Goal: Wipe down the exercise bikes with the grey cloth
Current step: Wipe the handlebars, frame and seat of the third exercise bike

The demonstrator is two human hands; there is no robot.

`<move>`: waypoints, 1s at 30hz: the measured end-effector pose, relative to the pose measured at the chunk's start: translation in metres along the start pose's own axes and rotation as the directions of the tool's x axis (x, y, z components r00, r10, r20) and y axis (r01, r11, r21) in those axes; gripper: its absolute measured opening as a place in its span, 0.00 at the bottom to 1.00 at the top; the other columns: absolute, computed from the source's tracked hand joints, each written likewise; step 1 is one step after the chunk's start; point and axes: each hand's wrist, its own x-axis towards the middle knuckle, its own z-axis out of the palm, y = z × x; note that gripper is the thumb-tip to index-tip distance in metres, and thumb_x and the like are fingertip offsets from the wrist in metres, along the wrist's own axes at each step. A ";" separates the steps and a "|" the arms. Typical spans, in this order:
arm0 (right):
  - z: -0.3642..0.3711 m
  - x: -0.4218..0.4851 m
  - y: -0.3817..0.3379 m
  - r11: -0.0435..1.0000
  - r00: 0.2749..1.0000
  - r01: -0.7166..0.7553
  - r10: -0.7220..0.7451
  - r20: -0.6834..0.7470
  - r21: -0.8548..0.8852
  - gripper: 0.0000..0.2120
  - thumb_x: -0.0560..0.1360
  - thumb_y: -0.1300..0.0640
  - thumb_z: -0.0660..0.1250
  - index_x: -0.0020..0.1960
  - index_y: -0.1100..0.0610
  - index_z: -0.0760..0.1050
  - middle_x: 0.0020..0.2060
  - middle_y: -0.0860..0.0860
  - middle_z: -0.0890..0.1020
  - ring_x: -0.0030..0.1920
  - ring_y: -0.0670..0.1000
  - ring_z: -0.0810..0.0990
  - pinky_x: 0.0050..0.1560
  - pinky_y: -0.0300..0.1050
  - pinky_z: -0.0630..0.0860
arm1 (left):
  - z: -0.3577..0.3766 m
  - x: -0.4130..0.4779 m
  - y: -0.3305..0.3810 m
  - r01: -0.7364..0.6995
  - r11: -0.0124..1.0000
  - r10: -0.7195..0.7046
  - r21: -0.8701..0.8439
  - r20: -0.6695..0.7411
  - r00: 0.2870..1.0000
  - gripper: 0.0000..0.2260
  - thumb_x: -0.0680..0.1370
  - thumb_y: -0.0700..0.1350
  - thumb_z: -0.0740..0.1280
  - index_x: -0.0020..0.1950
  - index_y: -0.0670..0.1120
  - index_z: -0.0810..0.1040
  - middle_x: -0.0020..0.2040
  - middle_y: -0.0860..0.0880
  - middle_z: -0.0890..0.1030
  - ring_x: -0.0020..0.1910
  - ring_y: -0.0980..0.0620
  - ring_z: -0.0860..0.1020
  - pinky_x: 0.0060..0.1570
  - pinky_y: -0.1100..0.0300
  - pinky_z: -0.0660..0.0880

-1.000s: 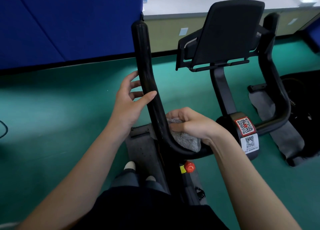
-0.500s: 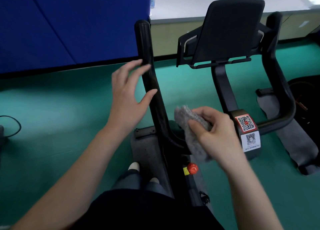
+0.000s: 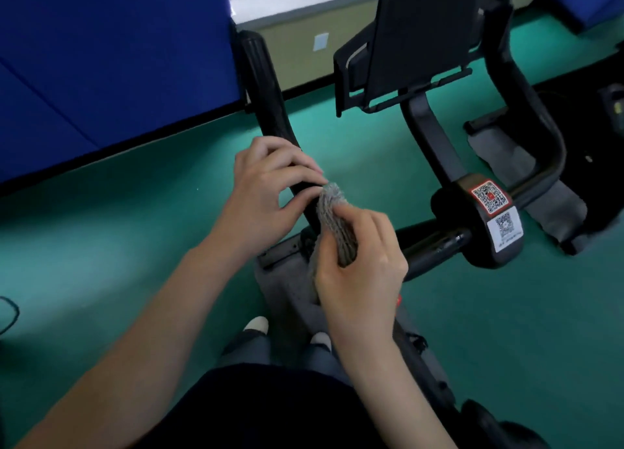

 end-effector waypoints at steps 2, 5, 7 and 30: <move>0.001 -0.008 0.000 0.999 0.998 -0.018 0.016 -0.053 -0.046 0.10 0.69 0.67 0.66 0.50 0.63 0.79 0.45 0.55 0.79 0.45 0.52 0.79 0.50 0.30 0.68 | -0.001 0.003 -0.004 -0.030 1.000 0.030 -0.009 0.015 0.999 0.06 0.75 0.49 0.68 0.46 0.49 0.83 0.48 0.58 0.79 0.56 0.51 0.70 0.58 0.54 0.59; 0.001 -0.020 0.004 0.991 0.987 -0.063 0.044 -0.157 -0.120 0.10 0.69 0.70 0.65 0.50 0.65 0.79 0.46 0.57 0.78 0.47 0.51 0.78 0.55 0.30 0.68 | -0.001 0.005 -0.009 -0.069 0.998 0.069 -0.006 0.017 0.997 0.06 0.75 0.50 0.68 0.45 0.50 0.83 0.48 0.59 0.79 0.55 0.53 0.69 0.58 0.56 0.57; -0.001 -0.027 0.008 0.980 0.970 -0.112 0.072 -0.231 -0.164 0.10 0.70 0.71 0.65 0.50 0.66 0.79 0.46 0.58 0.79 0.48 0.50 0.77 0.56 0.31 0.69 | 0.000 0.006 -0.012 -0.115 0.993 0.115 0.015 0.005 0.993 0.06 0.75 0.50 0.68 0.44 0.50 0.83 0.47 0.58 0.79 0.54 0.52 0.69 0.57 0.57 0.57; -0.012 -0.025 0.016 0.975 0.952 -0.154 0.104 -0.289 -0.159 0.10 0.68 0.73 0.67 0.48 0.65 0.81 0.45 0.58 0.80 0.47 0.51 0.79 0.55 0.30 0.69 | 0.001 0.003 -0.007 -0.105 0.994 0.105 -0.005 -0.020 0.994 0.06 0.75 0.48 0.68 0.44 0.49 0.83 0.47 0.56 0.79 0.54 0.52 0.69 0.58 0.64 0.53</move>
